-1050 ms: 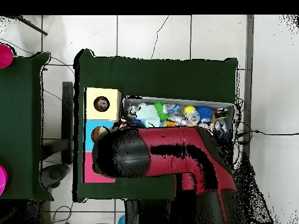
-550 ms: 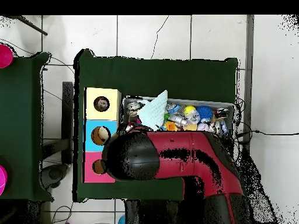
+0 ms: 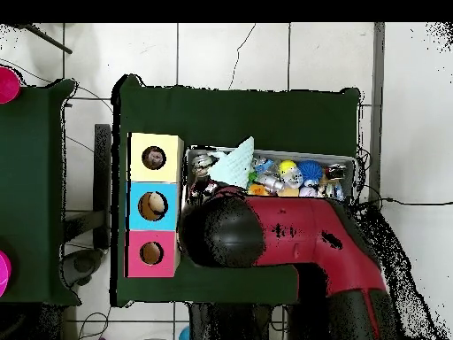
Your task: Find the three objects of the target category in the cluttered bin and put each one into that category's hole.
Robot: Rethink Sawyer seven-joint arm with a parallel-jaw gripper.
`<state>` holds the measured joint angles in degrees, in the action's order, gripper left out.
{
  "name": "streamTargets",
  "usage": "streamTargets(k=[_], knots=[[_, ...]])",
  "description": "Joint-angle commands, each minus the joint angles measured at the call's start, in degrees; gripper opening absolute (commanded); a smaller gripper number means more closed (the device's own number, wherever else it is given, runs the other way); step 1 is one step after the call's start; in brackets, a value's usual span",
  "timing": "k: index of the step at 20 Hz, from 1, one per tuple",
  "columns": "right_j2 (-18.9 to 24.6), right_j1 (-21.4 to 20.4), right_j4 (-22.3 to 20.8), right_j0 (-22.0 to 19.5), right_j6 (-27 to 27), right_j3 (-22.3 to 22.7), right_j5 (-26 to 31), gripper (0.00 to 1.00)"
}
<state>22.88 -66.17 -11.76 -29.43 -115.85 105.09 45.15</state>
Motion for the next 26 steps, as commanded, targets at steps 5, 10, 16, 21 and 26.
streamTargets(k=[5, 10, 16, 21, 26], knots=[[3.14, 11.18, -9.28, -7.39, 11.78, 2.04, -9.1, 1.0], [4.55, 12.42, -11.44, -9.33, 11.33, 2.94, -11.26, 1.0], [5.15, 15.11, -14.41, -9.99, 8.27, 5.39, -15.03, 1.0], [1.98, 19.56, -19.77, -7.63, 2.7, 7.83, -22.87, 1.0], [0.23, 25.92, -24.7, -7.81, 1.65, 8.07, -29.17, 1.0]])
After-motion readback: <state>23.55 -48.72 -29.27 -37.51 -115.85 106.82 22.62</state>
